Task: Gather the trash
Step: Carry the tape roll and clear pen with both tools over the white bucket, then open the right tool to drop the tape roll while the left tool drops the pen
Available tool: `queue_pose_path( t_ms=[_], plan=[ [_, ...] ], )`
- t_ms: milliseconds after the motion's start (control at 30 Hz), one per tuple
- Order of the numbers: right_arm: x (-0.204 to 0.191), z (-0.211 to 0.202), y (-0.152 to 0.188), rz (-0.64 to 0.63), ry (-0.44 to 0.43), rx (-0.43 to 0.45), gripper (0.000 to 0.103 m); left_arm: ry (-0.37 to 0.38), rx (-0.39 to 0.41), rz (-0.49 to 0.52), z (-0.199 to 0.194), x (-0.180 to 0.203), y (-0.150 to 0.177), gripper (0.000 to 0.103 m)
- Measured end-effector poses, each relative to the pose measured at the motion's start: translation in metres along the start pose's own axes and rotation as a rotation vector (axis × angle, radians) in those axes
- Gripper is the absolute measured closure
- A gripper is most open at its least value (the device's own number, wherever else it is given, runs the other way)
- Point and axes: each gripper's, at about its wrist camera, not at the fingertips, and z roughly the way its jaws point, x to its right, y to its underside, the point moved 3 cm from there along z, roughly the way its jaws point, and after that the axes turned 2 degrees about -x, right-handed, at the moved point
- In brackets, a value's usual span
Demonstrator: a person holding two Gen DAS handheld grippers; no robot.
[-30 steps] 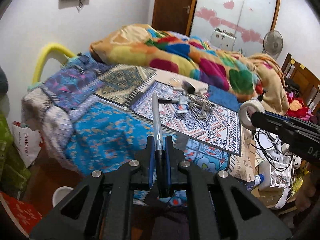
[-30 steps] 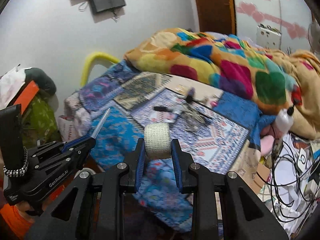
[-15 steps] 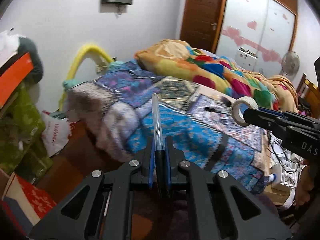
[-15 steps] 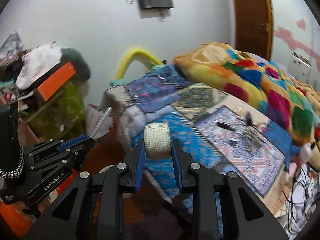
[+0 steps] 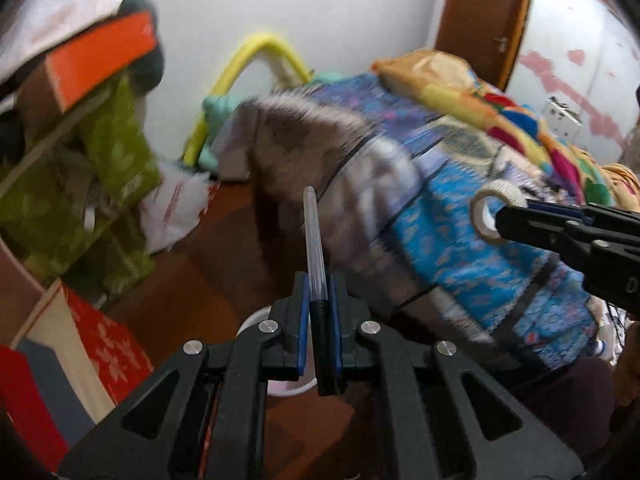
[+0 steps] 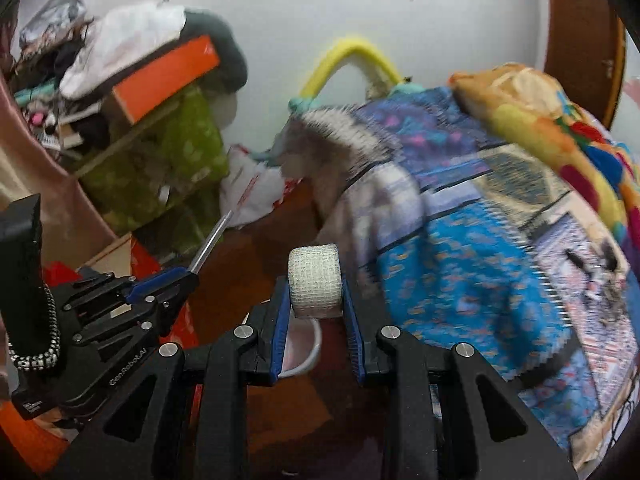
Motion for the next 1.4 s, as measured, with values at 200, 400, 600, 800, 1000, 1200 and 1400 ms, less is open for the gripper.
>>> queue_pose_path(
  t_ms=[200, 400, 600, 800, 1000, 1200, 1400],
  plan=[
    [-0.023, 0.055, 0.004, -0.029, -0.029, -0.108, 0.079, -0.012, -0.113, -0.097, 0.052, -0.046, 0.027, 0.094],
    [-0.035, 0.113, 0.015, -0.008, -0.074, -0.240, 0.079, -0.010, -0.223, -0.173, 0.101, -0.082, 0.054, 0.094],
    [-0.045, 0.154, 0.018, 0.032, -0.119, -0.332, 0.079, -0.009, -0.320, -0.249, 0.132, -0.101, 0.073, 0.094],
    [-0.054, 0.175, 0.009, 0.021, -0.138, -0.356, 0.074, -0.001, -0.315, -0.266, 0.138, -0.100, 0.070, 0.094],
    [-0.052, 0.178, 0.006, -0.008, -0.107, -0.354, 0.064, -0.010, -0.319, -0.219, 0.150, -0.092, 0.057, 0.094],
    [-0.037, 0.168, 0.009, -0.005, -0.098, -0.350, 0.064, -0.025, -0.364, -0.203, 0.165, -0.085, 0.052, 0.087],
    [-0.029, 0.156, 0.010, -0.007, -0.089, -0.335, 0.064, -0.063, -0.370, -0.172, 0.156, -0.076, 0.051, 0.080]
  ],
)
